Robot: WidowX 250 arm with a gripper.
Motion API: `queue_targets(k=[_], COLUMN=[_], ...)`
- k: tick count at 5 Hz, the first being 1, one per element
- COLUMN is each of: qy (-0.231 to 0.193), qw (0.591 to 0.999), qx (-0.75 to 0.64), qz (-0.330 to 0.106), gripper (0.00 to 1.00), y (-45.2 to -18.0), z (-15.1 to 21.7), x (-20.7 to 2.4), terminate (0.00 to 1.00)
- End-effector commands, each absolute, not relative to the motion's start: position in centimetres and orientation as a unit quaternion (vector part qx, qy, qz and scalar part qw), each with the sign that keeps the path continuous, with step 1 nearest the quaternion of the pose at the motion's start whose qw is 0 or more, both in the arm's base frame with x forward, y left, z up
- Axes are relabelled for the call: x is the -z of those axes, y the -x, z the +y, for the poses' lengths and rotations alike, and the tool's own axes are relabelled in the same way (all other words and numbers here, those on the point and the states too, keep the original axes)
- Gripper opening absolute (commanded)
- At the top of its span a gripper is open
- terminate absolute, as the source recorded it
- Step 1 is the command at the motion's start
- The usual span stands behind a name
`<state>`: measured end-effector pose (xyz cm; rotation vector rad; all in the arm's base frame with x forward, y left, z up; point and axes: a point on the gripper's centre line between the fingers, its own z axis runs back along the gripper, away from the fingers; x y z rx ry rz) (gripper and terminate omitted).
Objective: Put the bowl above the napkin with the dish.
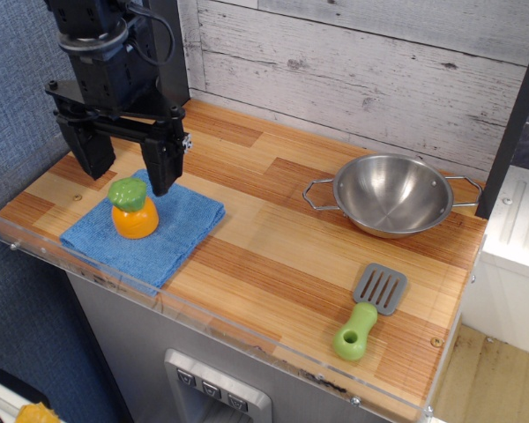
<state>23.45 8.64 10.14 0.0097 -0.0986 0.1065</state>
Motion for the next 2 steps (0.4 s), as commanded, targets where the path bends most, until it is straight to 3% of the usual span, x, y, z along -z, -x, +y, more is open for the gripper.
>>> queue_targets(k=[1, 2], qy=[-0.005, 0.041], qw=[0.997, 0.998], qx=[-0.053, 0.008], qz=[-0.049, -0.037], gripper=[1.00, 1.00], y=[-23.4, -24.4], z=[8.6, 8.0], x=[-10.1, -8.4], terminate=[0.00, 0.00])
